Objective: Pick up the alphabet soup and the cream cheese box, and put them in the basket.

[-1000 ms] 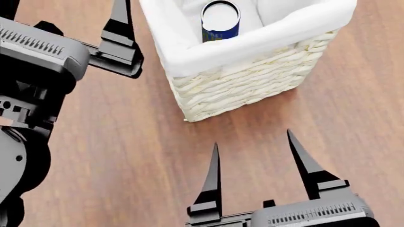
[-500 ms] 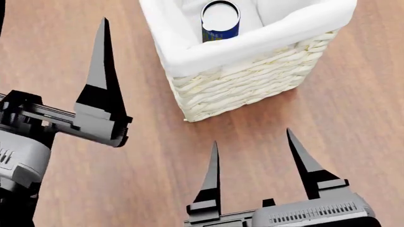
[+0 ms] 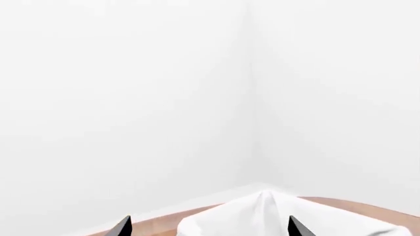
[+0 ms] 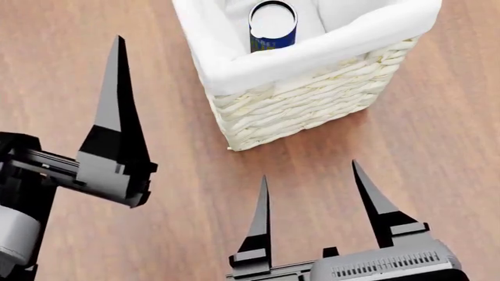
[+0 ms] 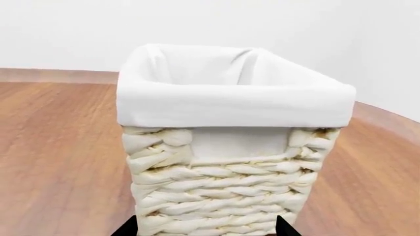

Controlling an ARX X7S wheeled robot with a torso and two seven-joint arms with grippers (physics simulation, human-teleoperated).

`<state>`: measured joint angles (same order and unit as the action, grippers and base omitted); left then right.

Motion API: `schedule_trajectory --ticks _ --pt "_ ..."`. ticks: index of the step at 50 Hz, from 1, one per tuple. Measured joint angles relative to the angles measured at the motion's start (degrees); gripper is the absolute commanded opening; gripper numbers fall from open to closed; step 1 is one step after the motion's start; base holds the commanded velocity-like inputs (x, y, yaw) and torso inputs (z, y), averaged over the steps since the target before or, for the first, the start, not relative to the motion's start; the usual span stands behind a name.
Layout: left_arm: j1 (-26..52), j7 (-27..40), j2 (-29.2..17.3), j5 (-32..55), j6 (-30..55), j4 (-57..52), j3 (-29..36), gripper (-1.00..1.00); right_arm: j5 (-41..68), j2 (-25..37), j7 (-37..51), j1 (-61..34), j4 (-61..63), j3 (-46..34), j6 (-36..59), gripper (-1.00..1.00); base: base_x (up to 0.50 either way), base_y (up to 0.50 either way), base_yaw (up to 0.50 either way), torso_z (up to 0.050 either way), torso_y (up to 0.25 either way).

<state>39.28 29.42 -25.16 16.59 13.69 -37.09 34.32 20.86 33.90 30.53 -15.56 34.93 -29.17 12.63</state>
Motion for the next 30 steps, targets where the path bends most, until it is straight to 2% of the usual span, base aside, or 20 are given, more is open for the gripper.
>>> schedule_trajectory --ticks 30 --pt "-0.6 0.6 -0.6 0.5 0.2 -1.9 -0.1 1.00 0.1 0.8 1.2 -0.1 3.6 0.4 1.1 1.00 0.00 0.00 0.00 0.000 0.000"
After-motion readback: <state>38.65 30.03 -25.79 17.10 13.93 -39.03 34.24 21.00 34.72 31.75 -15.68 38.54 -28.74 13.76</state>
